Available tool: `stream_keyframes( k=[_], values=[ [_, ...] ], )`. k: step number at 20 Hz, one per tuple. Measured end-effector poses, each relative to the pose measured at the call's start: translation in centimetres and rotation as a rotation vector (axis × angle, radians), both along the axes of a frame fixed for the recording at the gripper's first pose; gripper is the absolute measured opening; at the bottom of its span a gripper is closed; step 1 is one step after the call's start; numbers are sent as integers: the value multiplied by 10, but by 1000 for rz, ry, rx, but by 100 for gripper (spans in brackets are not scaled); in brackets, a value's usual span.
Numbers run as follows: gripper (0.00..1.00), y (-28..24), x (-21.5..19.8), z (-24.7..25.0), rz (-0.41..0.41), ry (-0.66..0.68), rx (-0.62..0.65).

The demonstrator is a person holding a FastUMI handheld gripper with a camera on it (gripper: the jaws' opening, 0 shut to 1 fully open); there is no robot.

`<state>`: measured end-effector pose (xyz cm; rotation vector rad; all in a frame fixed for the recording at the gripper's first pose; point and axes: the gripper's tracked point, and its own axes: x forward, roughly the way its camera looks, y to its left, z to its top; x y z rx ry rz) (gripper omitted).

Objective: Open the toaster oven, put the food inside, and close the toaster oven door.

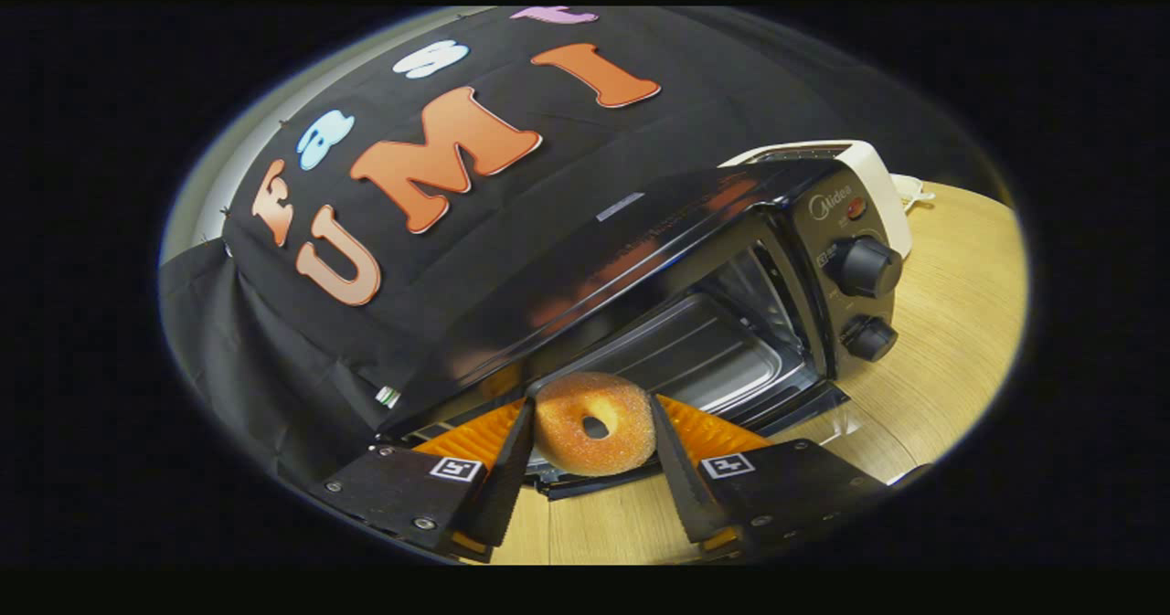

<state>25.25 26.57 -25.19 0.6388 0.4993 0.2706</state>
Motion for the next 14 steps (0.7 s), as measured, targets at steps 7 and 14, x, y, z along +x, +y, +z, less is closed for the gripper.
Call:
stream_keyframes(
  k=[7,14],
  values=[
    [73,0,29,-13,-53,-10,-14],
    [98,-3,13,-11,-40,-36,-106]
  ],
)
